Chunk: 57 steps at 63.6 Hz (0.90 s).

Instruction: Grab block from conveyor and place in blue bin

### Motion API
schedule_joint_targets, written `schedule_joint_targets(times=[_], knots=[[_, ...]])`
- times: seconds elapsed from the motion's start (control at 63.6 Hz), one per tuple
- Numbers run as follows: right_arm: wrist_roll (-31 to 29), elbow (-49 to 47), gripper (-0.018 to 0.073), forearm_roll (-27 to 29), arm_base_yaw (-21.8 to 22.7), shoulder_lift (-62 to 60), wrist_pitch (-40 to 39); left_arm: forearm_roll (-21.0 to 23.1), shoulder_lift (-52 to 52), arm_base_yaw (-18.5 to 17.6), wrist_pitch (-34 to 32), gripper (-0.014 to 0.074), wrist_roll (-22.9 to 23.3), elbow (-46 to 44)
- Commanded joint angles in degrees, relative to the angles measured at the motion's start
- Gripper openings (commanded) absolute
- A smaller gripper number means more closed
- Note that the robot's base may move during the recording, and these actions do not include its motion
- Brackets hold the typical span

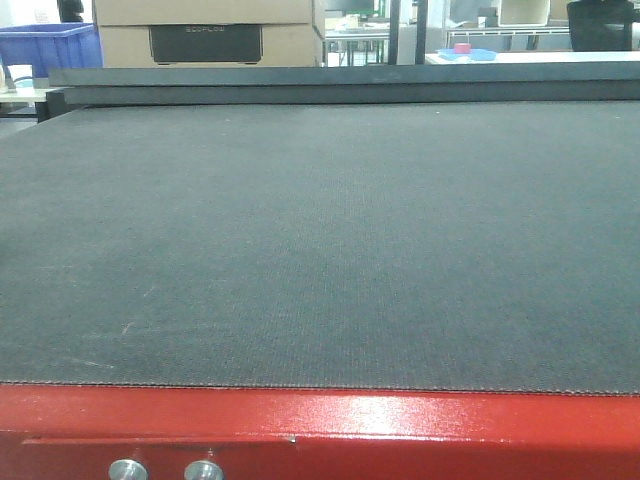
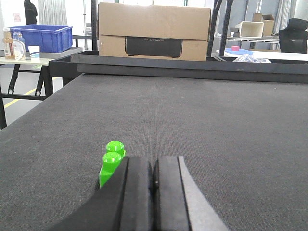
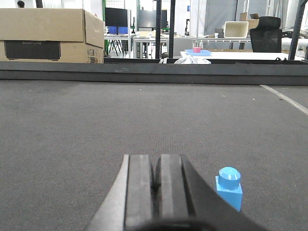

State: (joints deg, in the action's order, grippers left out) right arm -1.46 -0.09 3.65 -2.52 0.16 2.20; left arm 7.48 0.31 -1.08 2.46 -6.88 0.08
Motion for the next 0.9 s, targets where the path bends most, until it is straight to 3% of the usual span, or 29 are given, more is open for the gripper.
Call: schedule_joint_targets(times=[0.0, 0.691, 0.88], knots=[[0.0, 0.1, -0.0162, 0.0, 0.3, -0.2, -1.1, -0.2, -0.3, 0.1, -0.9, -0.0111, 0.2, -0.1], [0.0, 0.1, -0.0162, 0.0, 0.3, -0.2, -2.9, -0.2, -0.3, 0.1, -2.1, -0.0111, 0.2, -0.1], [0.0, 0.1, -0.0162, 0.0, 0.3, -0.2, -5.6, 0.4, -0.3, 0.1, -6.2, -0.0111, 0.2, -0.1]])
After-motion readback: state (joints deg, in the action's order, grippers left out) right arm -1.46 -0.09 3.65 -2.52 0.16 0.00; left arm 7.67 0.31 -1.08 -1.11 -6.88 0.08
